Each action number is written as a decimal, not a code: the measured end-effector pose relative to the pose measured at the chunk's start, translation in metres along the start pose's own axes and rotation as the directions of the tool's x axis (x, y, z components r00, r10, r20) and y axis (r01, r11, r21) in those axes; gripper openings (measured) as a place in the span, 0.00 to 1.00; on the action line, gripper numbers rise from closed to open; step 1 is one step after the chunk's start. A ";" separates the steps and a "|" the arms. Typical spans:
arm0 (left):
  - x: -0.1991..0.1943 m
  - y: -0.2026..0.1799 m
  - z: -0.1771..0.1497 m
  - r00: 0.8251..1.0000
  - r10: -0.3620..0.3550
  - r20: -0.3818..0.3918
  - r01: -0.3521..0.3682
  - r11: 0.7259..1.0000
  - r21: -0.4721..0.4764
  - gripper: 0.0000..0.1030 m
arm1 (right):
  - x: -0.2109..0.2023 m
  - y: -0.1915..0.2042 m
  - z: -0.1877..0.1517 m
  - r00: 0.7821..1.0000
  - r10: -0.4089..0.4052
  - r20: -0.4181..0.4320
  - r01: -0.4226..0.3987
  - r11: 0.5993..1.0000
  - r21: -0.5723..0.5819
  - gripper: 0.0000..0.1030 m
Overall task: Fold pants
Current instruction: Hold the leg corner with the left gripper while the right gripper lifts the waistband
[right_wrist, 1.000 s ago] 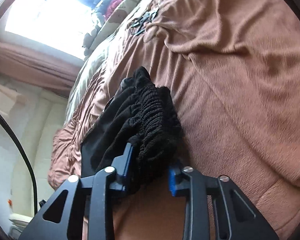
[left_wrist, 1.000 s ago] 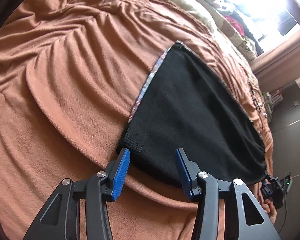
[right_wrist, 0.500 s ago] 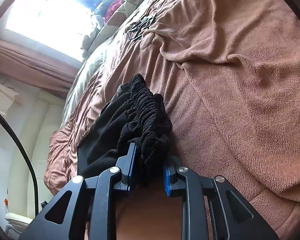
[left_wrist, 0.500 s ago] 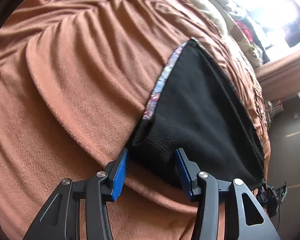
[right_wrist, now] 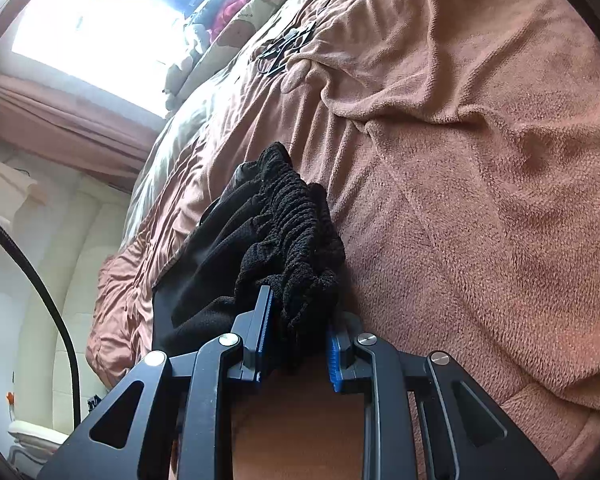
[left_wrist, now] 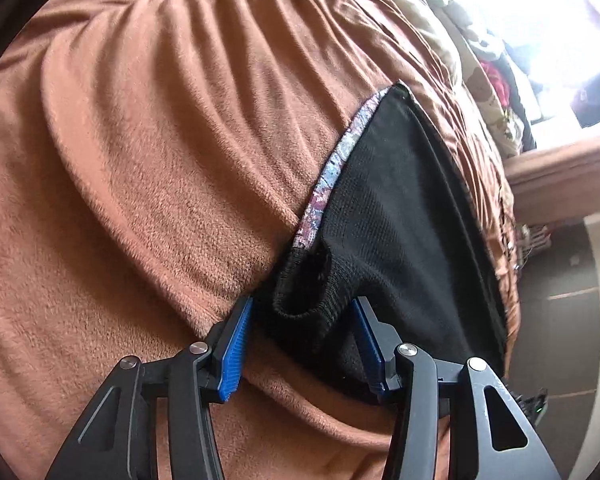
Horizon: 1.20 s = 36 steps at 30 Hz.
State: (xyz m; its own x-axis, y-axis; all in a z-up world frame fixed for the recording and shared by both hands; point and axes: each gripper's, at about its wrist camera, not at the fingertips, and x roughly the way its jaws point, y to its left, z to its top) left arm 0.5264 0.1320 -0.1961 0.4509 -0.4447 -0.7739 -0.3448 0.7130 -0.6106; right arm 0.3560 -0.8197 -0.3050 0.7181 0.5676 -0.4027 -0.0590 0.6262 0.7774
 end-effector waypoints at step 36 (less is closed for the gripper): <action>-0.083 -0.042 0.001 0.990 -0.048 0.135 0.032 0.993 0.118 0.09 | -0.025 0.031 -0.004 0.999 0.027 -0.019 -0.029 0.996 -0.079 0.19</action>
State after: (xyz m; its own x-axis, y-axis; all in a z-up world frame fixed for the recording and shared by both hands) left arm 0.5043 0.1391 -0.1058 0.5739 -0.4008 -0.7141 -0.2308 0.7575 -0.6106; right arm 0.3335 -0.8118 -0.2728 0.7031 0.5945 -0.3903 -0.1342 0.6499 0.7481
